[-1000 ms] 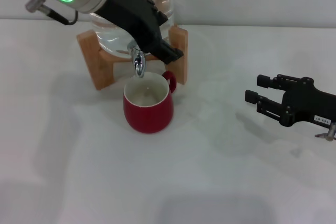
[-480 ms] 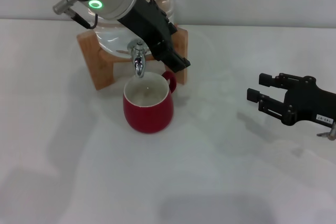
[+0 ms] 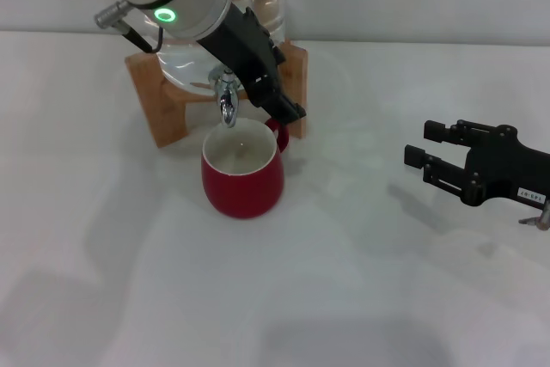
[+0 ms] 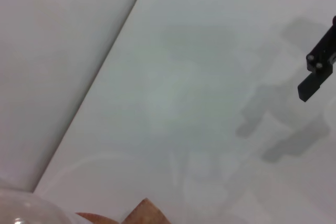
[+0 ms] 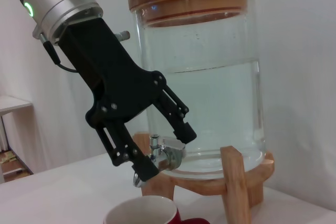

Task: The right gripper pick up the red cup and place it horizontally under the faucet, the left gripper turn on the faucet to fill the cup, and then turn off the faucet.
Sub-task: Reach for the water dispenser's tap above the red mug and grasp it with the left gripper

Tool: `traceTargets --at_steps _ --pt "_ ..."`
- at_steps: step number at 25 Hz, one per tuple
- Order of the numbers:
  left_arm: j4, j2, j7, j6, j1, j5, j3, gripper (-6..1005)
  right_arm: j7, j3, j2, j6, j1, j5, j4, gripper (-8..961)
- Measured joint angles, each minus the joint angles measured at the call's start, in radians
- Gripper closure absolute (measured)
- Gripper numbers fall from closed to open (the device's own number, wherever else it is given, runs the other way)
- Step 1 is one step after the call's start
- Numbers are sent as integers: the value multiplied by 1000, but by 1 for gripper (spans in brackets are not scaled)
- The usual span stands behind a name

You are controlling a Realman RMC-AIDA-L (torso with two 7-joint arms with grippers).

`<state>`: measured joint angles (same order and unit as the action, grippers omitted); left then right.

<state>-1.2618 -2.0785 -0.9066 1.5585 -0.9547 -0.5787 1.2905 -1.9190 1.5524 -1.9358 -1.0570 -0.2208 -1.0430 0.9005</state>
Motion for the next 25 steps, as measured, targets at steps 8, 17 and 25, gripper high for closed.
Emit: traceTargets --at_steps 8,17,25 --pt "8 0 1 -2 -1 12 1 156 0 2 0 0 8 0 0 482" --pt "8 0 0 12 -4 13 2 156 0 3 0 -6 11 2 0 483" --pt "-1 0 7 37 -4 11 16 156 0 3 0 -12 11 1 0 483"
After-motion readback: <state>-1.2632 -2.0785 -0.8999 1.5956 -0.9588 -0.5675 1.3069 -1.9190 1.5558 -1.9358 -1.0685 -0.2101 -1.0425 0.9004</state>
